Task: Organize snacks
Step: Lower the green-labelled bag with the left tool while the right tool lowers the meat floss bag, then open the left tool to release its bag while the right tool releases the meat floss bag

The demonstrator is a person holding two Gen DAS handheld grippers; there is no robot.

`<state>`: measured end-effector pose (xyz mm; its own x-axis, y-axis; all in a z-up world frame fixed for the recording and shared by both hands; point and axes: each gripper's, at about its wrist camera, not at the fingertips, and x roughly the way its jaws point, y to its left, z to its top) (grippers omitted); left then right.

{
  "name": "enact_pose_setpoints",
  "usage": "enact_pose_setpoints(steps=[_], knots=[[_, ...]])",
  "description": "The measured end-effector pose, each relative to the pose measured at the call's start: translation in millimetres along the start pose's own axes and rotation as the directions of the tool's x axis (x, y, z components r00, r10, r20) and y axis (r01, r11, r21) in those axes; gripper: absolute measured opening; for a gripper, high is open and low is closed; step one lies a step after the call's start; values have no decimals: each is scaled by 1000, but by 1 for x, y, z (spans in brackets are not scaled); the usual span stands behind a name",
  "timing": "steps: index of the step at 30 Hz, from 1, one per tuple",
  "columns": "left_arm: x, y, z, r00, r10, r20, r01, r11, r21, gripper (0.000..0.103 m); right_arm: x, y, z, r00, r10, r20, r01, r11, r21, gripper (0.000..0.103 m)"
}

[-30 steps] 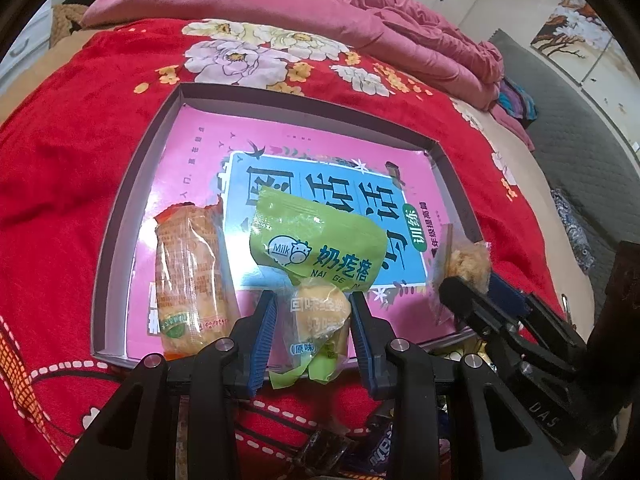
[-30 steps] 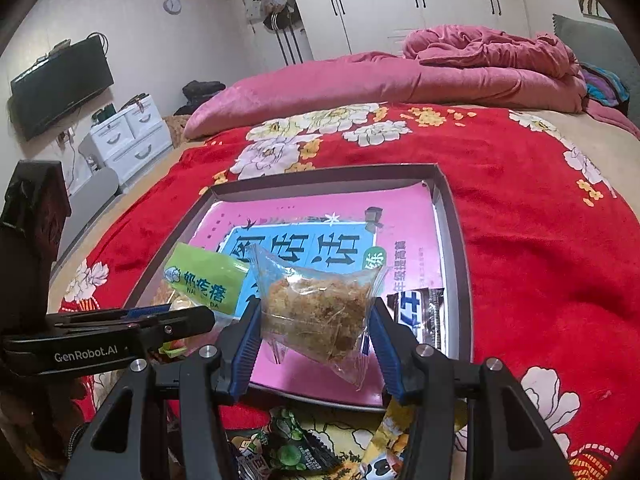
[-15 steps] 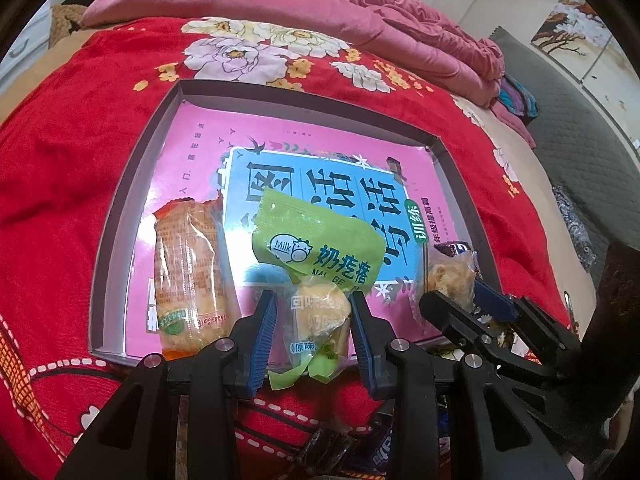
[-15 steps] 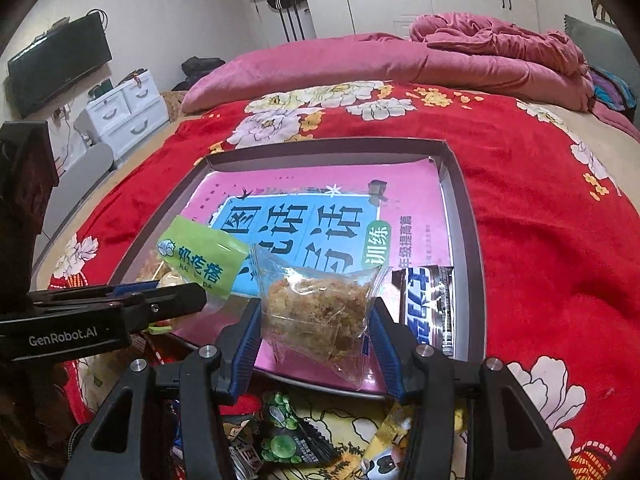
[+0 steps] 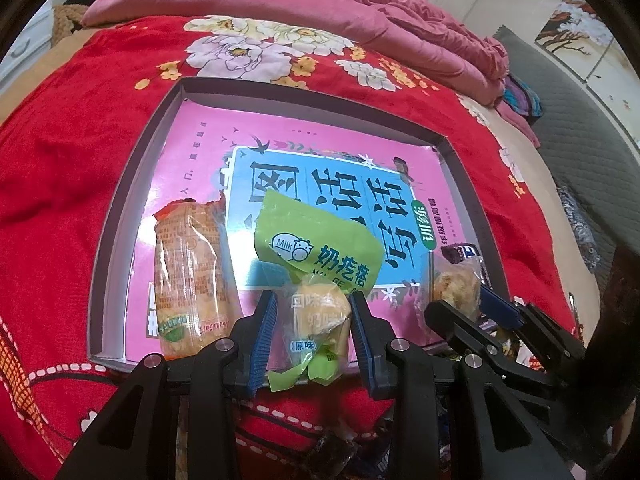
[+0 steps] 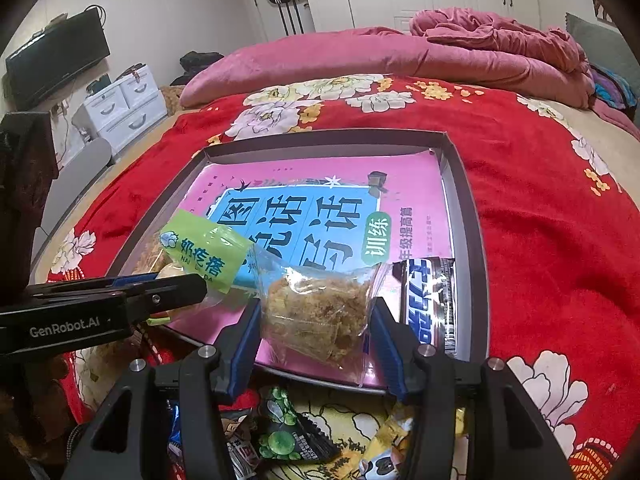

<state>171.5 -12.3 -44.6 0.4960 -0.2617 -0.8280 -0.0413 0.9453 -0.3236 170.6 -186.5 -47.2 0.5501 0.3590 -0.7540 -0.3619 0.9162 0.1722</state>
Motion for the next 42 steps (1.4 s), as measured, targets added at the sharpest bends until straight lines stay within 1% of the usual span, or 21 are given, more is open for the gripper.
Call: enact_pose_setpoints(steps=[10,19,29,38,42], knots=[[6,0,2,1000,13,-1,-13,1000,6,38,1,-5,-3,1000,9,-21,-9,1000,23,54],[8,0,2,1000,19,-2,-19,1000,6,39,-4,-8,-3,1000,14,-10,-14,999,43,54],[5,-1,4,1000,29,11,-29,1000,11,40,-14,-11,0,999,15,28,-17,998,58,56],[-3,-4,5,999,25,28,-25,999,21,47,-17,-12,1,999,11,44,-14,998,59,57],[-6,-3,5,999,27,30,-27,999,20,50,-20,-12,0,999,9,52,-12,998,58,60]])
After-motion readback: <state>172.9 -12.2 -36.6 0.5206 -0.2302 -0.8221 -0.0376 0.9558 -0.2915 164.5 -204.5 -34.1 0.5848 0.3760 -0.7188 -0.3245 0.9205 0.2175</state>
